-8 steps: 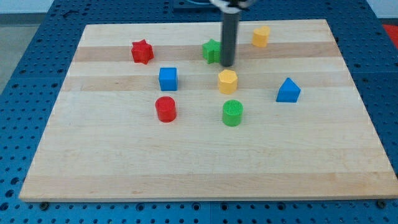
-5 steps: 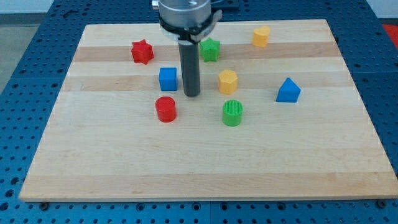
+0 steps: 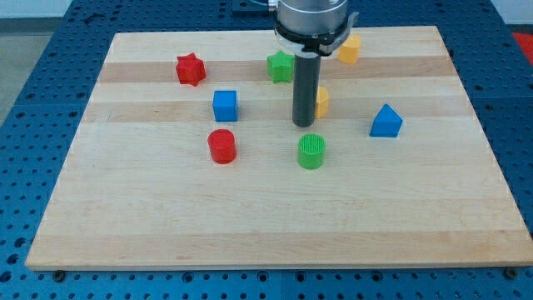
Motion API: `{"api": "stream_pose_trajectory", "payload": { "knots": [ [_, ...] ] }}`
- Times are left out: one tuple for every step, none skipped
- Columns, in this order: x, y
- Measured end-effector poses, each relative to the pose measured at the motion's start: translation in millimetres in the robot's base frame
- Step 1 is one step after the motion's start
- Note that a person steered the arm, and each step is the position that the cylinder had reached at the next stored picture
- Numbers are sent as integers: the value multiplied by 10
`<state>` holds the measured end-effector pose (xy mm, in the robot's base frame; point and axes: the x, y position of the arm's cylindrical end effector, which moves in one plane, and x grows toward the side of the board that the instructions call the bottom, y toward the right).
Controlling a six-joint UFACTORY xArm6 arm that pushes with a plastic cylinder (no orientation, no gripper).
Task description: Move yellow hexagon closer to yellow heart
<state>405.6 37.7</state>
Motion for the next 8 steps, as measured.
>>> {"api": "stream_pose_trajectory", "payload": {
  "knots": [
    [-260, -3],
    [-300, 205],
    [-301, 438],
    [-369, 438],
    [-543, 465],
    [-543, 586],
    [-518, 686],
    [-518, 822]
  ]
}}
